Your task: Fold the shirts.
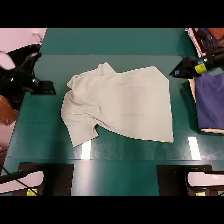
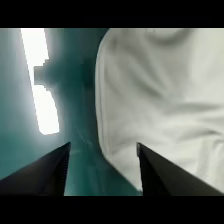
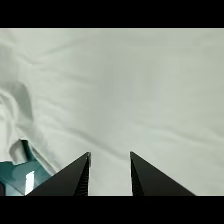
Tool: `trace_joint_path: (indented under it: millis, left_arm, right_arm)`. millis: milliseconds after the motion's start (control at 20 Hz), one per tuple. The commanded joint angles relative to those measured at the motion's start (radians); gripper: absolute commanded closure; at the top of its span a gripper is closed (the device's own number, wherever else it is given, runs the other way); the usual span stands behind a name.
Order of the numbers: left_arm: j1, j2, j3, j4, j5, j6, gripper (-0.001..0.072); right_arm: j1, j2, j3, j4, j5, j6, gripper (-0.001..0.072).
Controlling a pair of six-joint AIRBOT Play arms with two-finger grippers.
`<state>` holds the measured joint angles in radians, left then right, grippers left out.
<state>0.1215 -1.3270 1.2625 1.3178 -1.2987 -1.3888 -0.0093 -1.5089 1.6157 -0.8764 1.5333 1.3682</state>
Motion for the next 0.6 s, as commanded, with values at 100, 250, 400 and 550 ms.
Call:
trace_joint_path:
  millis: [100,250,400,550]
  left_arm:
    - [0.106,0.074,-0.337,-0.165,0.105,0.011,0.0207]
    - [0.106,0.073,-0.458,-0.278,0.223,0.037,0.0206]
    - [0.096,0.073,-0.517,-0.303,0.307,0.036,0.0207]
    - [0.097,0.073,-0.538,-0.346,0.348,0.036,0.0208]
  right_arm:
    - [-0.042,0.204,-0.293,0.099,-0.074,-0.052,0.0408]
    - [-0.037,0.251,-0.362,0.099,-0.085,-0.052,0.0408]
    - [-0.037,0.272,-0.373,0.099,-0.087,-0.052,0.0408]
    - [-0.038,0.287,-0.373,0.099,-0.095,-0.052,0.0407]
